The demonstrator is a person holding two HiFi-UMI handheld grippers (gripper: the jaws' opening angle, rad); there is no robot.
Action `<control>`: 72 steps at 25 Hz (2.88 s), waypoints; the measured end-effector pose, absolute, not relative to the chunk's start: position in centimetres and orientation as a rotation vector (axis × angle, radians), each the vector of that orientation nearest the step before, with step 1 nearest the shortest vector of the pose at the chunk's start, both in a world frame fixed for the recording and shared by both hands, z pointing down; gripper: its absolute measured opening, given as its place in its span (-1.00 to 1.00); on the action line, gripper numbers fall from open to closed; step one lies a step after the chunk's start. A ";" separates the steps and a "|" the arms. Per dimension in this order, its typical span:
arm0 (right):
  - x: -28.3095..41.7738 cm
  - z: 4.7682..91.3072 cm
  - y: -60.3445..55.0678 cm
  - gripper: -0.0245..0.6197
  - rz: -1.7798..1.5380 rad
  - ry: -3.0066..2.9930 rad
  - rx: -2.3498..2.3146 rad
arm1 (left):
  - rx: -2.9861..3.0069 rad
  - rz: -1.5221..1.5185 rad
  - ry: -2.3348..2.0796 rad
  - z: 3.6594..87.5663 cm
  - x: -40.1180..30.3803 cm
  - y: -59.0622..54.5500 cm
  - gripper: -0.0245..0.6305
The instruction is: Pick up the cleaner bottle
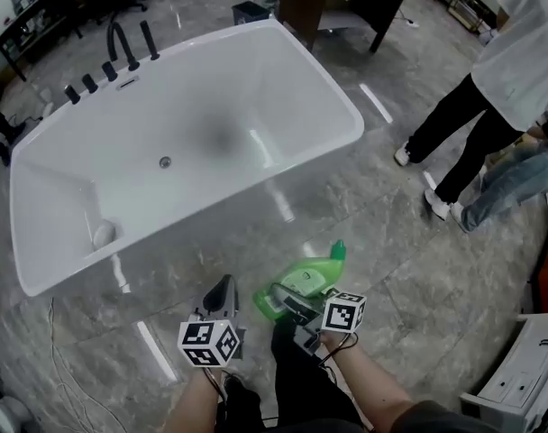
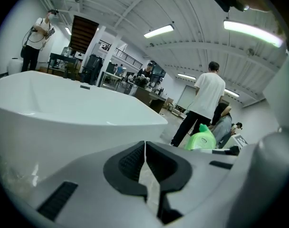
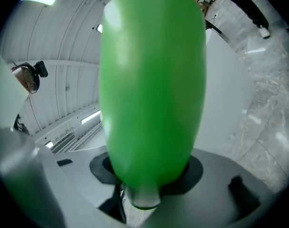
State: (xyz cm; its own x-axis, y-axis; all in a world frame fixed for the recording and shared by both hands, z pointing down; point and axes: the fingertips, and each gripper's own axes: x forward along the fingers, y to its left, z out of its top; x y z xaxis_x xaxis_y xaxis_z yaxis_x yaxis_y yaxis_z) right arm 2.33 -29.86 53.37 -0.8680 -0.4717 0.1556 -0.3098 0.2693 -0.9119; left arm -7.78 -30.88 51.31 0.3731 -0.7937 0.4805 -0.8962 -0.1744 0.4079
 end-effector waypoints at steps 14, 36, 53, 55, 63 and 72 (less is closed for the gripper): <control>-5.5 40.7 -15.4 -0.31 -1.603 2.324 -0.831 | 2.139 0.145 -1.460 36.7 -16.6 -18.7 -0.86; -6.9 32.0 -3.2 -0.31 -1.600 2.157 -0.898 | 2.298 0.169 -1.243 32.9 -16.8 -3.8 -0.86; 2.0 32.4 5.1 -0.31 -1.601 2.140 -0.911 | 2.225 0.123 -1.354 32.3 -10.7 4.7 -0.86; 3.0 32.8 6.3 -0.31 -1.611 2.138 -0.925 | 2.214 0.122 -1.363 32.3 -10.0 5.8 -0.86; 6.7 33.0 10.5 -0.31 -1.604 2.134 -0.937 | 2.216 0.105 -1.372 31.8 -6.6 9.9 -0.86; 8.6 33.3 13.6 -0.31 -1.605 2.175 -0.928 | 2.200 0.100 -1.404 32.1 -4.7 13.7 -0.86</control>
State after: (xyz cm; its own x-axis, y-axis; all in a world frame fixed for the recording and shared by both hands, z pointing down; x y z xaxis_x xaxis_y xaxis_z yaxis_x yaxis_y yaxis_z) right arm 8.59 13.57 33.35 -0.7535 -0.6415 0.1439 -0.3269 0.1756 -0.9286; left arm -4.66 13.66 32.08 0.4591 -0.8242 0.3315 -0.8629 -0.3249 0.3872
